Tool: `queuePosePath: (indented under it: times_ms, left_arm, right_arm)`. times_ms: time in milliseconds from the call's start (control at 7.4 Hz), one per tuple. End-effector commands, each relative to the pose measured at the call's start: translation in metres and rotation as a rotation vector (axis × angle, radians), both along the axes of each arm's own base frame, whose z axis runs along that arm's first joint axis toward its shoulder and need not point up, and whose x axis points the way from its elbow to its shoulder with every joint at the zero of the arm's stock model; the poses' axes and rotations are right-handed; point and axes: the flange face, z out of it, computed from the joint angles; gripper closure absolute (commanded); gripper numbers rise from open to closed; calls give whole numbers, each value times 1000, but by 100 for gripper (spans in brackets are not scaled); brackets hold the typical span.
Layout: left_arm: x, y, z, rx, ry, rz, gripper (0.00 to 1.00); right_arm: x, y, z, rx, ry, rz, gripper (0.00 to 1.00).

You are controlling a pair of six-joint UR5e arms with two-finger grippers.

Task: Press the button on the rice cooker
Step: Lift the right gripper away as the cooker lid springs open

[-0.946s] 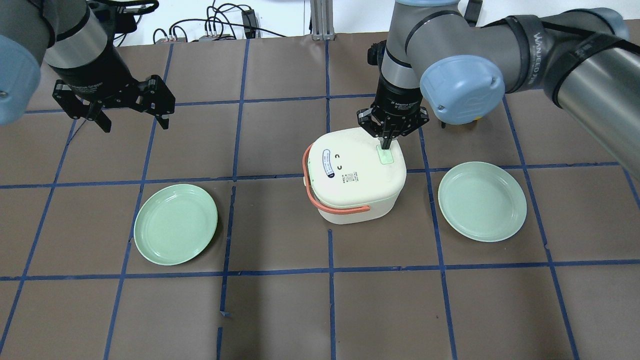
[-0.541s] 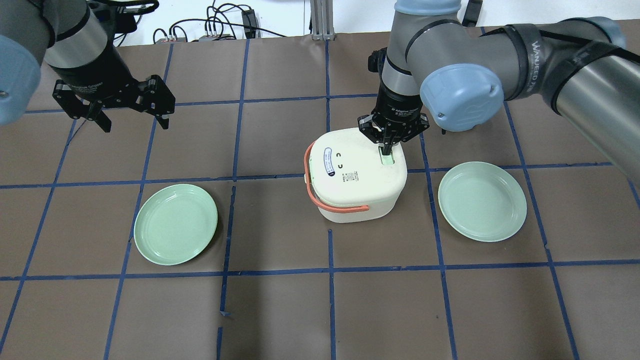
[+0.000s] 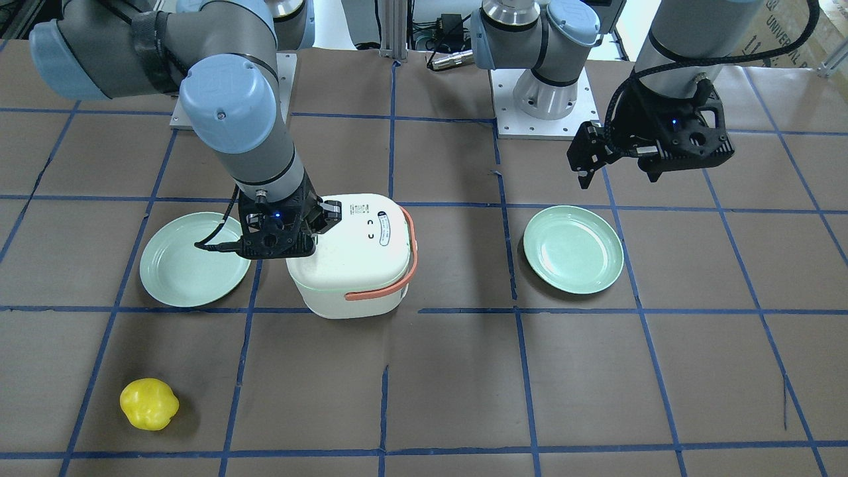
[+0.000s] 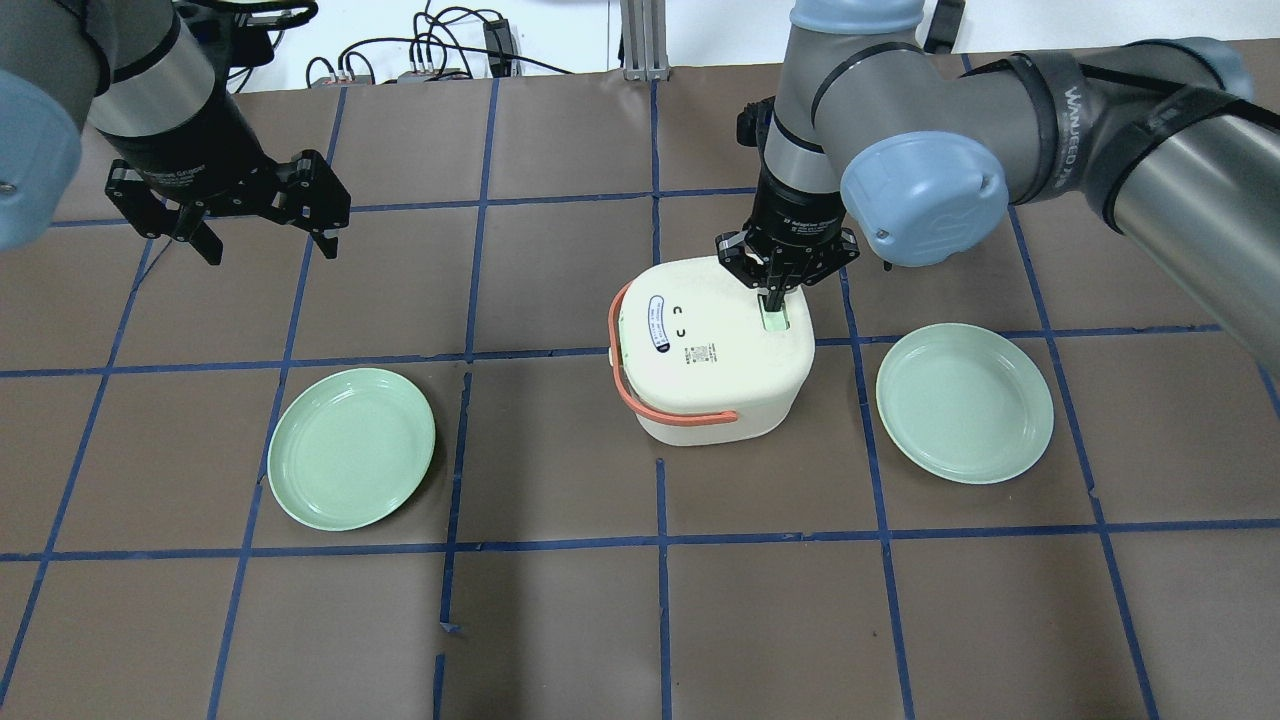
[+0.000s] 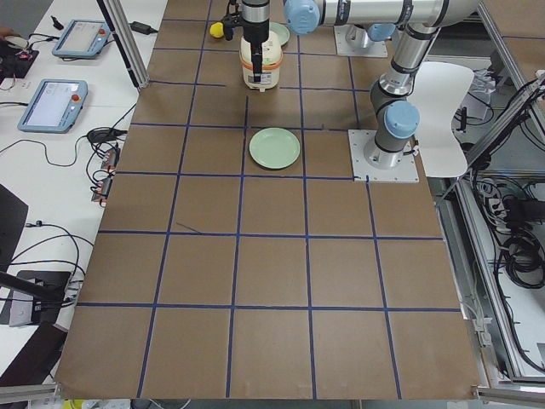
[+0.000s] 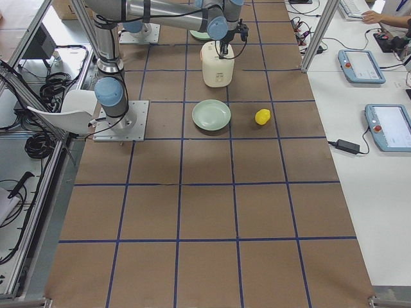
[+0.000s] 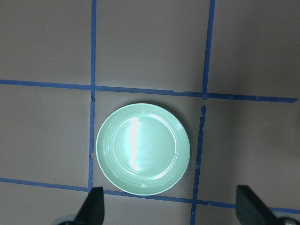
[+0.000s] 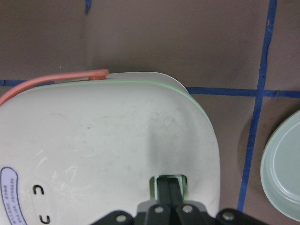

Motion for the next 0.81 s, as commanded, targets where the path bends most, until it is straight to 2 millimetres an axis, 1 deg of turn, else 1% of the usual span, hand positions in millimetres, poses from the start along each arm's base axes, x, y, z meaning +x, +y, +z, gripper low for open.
queuePosePath:
  times_ms: [0,135,270,405,541,676]
  left_arm:
    - [0,0,0,0,0,0,0]
    - [0,0,0,0,0,0,0]
    - [0,0,0,0,0,0,0]
    - [0,0,0,0,0,0,0]
    - [0,0,0,0,0,0,0]
    - [0,0,0,0,0,0,0]
  right_arm:
    - [0,-1,29,-22,-4,-9,98]
    - [0,2,44,-12,-2,-9,98]
    - [-2,6,56,-8,-3,-12,95]
    - [-6,12,72,-3,-3,-19,89]
    - [-8,19,97,-6,-4,-23,81]
    - [-17,14,113,-2,-1,-39,45]
